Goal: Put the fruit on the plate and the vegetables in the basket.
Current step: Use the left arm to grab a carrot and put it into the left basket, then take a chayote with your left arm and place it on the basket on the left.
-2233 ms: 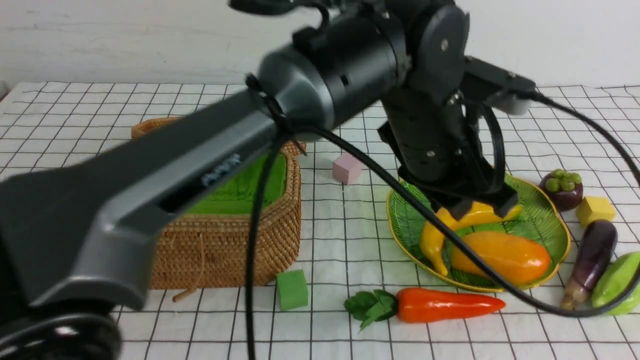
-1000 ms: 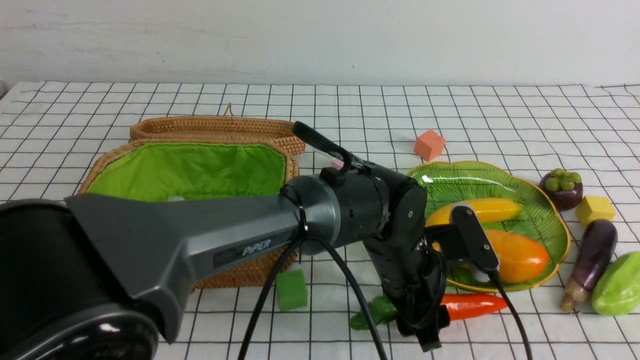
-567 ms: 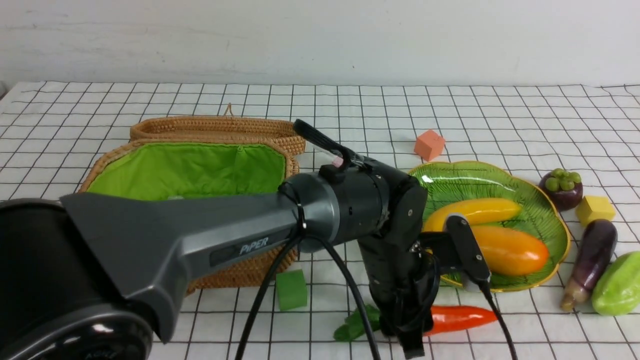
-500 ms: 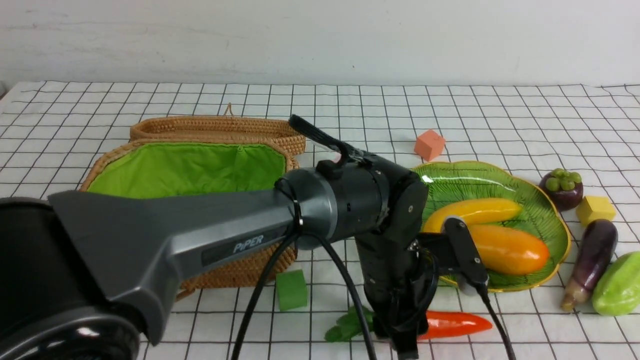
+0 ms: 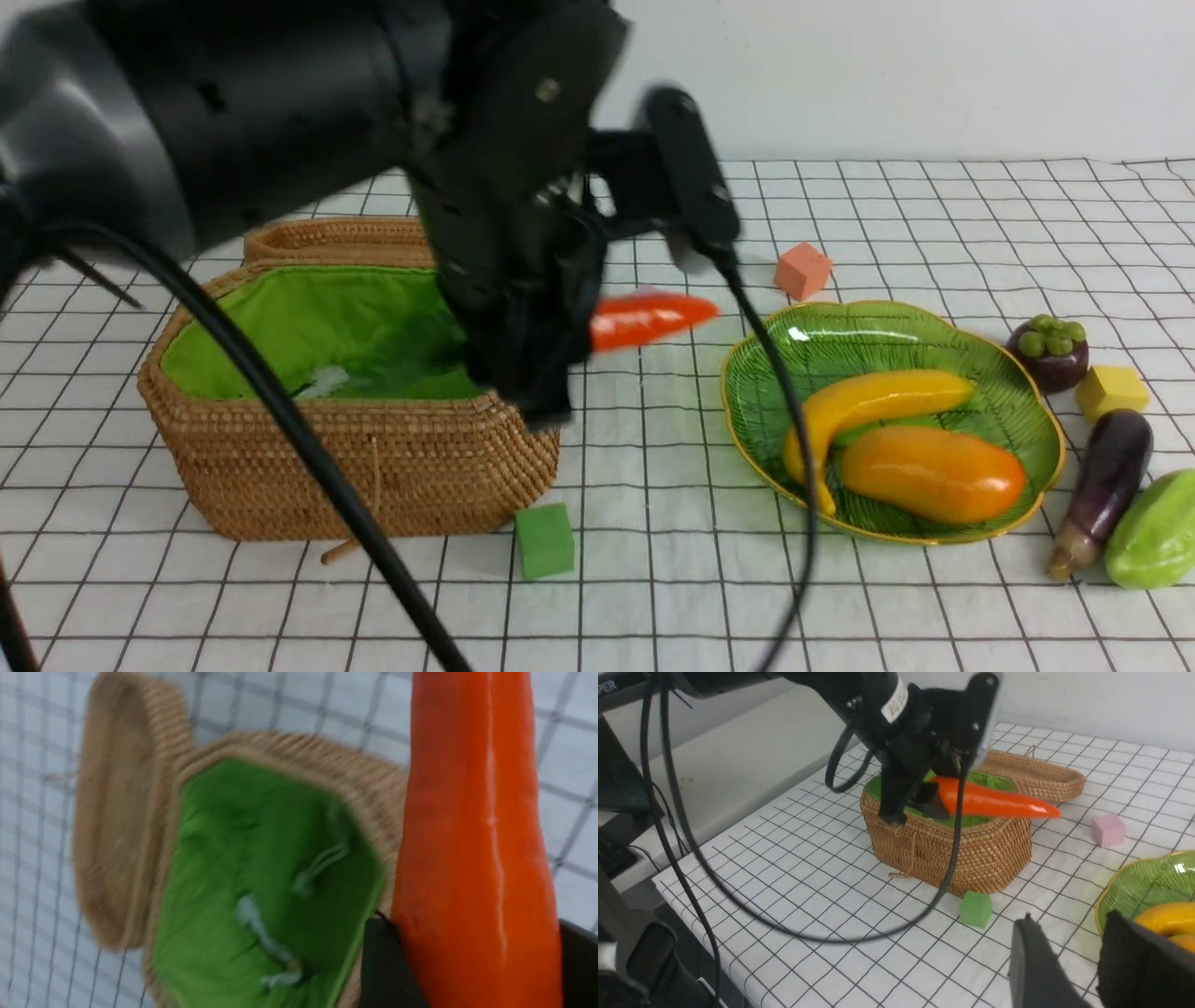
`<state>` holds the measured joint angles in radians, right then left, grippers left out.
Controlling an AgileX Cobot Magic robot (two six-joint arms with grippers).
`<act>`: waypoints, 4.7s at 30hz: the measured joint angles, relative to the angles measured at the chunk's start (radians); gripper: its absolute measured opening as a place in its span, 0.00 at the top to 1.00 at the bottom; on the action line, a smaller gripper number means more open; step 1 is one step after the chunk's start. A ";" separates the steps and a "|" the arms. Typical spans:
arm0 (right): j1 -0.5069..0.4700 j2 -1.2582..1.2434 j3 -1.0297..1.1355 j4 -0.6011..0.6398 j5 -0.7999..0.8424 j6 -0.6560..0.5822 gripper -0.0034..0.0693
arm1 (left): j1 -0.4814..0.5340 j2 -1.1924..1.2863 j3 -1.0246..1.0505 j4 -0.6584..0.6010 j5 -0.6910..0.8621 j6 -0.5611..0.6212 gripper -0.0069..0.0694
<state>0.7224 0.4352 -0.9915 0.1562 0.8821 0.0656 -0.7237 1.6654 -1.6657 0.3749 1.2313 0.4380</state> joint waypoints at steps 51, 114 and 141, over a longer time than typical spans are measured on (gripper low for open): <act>-0.067 0.505 0.005 -0.606 0.227 0.481 0.63 | -0.186 -0.550 0.442 -0.320 -0.106 -0.619 0.93; -0.690 1.072 -0.357 0.307 -0.124 -0.161 0.31 | -0.267 -1.016 0.761 -0.141 -0.365 -0.728 0.93; -0.038 1.665 -0.919 0.589 -0.513 -0.787 0.20 | -0.267 -1.024 0.761 0.140 -0.181 -1.146 0.93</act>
<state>0.6843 2.0997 -1.9102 0.7452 0.3690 -0.7209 -0.9911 0.6410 -0.9045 0.5153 1.0506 -0.7080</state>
